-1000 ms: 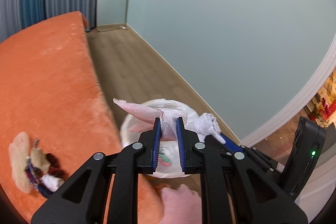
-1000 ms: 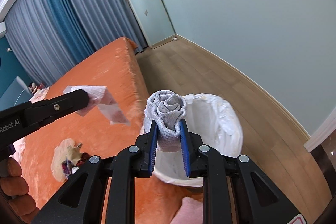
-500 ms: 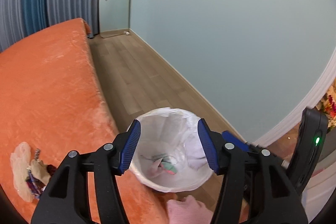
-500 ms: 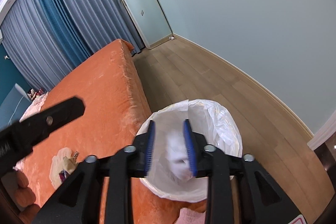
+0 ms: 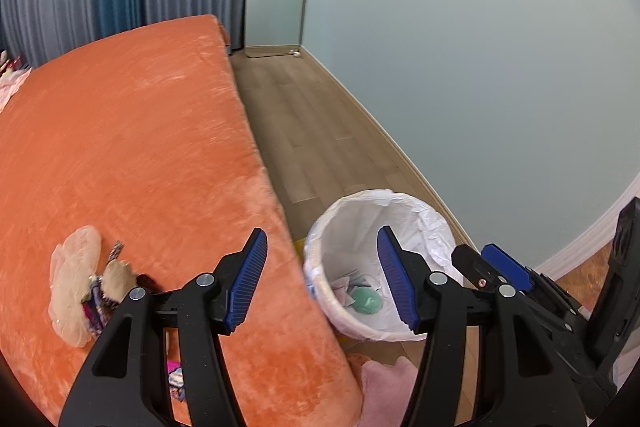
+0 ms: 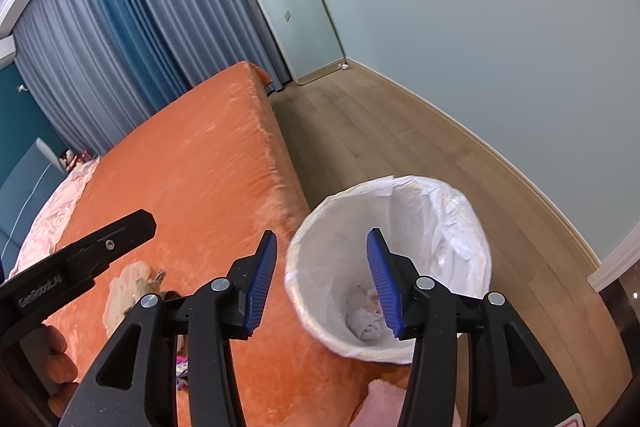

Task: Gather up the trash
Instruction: 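Move both tools back over the remaining pile on the bed, then grasp the colourful scarf with the left tool while the right tool grasps the white sock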

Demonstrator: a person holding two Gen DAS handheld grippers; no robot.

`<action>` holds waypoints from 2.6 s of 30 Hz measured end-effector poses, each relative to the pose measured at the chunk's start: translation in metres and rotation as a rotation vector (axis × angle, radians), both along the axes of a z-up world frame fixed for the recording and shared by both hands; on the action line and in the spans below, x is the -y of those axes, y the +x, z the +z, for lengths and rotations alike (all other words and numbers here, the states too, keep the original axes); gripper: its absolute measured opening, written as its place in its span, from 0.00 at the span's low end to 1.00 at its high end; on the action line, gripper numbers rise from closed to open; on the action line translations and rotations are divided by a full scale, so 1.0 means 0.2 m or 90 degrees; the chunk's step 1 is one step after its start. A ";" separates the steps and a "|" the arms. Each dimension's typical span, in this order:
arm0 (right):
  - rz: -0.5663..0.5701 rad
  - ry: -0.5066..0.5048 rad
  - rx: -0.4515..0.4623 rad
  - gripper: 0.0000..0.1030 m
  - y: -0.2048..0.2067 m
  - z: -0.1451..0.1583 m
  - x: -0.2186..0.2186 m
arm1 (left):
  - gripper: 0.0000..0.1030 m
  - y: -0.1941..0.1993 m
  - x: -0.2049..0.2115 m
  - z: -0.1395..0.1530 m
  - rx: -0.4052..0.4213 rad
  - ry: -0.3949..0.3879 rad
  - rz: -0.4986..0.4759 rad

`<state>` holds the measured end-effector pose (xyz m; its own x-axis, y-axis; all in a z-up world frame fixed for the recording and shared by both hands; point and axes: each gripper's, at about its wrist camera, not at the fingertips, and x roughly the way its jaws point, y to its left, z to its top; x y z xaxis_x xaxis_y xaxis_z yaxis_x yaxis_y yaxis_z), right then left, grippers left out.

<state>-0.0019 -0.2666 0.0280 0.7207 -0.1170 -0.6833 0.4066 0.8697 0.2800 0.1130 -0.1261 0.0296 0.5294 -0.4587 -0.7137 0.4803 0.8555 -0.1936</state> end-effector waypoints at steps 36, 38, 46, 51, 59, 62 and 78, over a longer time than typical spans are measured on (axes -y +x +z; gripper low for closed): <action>0.190 -0.021 -0.074 0.51 0.12 -0.17 -0.80 | 0.58 0.01 -0.92 -0.33 -0.081 0.032 0.198; 0.197 -0.021 -0.080 0.51 0.12 -0.20 -0.84 | 0.58 0.02 -0.97 -0.38 -0.095 0.037 0.208; 0.226 -0.024 -0.111 0.51 0.14 -0.33 -0.94 | 0.58 0.02 -1.08 -0.64 -0.190 0.034 0.253; 0.237 -0.017 -0.129 0.51 0.16 -0.42 -0.99 | 0.57 0.05 -1.14 -0.80 -0.233 0.025 0.281; 0.253 -0.010 -0.151 0.51 0.23 -0.52 -1.04 | 0.46 0.14 -1.17 -0.94 -0.279 -0.030 0.293; 0.257 -0.009 -0.157 0.51 0.26 -0.54 -1.06 | 0.33 0.19 -1.16 -0.98 -0.301 -0.056 0.285; 0.301 0.028 -0.179 0.50 0.52 -0.70 -1.25 | 0.24 0.14 -1.35 -0.86 -0.255 -0.047 0.279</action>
